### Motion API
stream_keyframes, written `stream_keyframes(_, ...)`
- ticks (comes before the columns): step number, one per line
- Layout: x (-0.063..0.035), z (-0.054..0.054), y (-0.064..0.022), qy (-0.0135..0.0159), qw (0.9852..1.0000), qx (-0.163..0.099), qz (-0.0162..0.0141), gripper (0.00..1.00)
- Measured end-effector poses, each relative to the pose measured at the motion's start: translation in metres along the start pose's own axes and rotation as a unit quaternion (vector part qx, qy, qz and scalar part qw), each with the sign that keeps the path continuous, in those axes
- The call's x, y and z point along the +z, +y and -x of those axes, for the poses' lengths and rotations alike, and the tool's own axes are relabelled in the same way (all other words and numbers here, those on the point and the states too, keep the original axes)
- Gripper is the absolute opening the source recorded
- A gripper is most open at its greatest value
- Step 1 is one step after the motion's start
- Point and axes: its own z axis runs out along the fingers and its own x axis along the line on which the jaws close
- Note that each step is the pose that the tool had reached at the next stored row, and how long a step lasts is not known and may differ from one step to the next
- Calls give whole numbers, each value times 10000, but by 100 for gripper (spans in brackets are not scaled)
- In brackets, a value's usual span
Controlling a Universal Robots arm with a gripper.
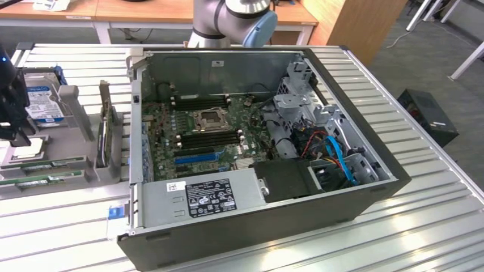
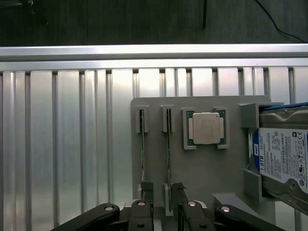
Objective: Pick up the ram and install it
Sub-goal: 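Pick up the ram and move it above insertion slot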
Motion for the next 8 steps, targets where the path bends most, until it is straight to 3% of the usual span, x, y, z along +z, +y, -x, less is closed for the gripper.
stream_keyframes(8, -2, -80, -4, 0, 10000, 0, 0, 30)
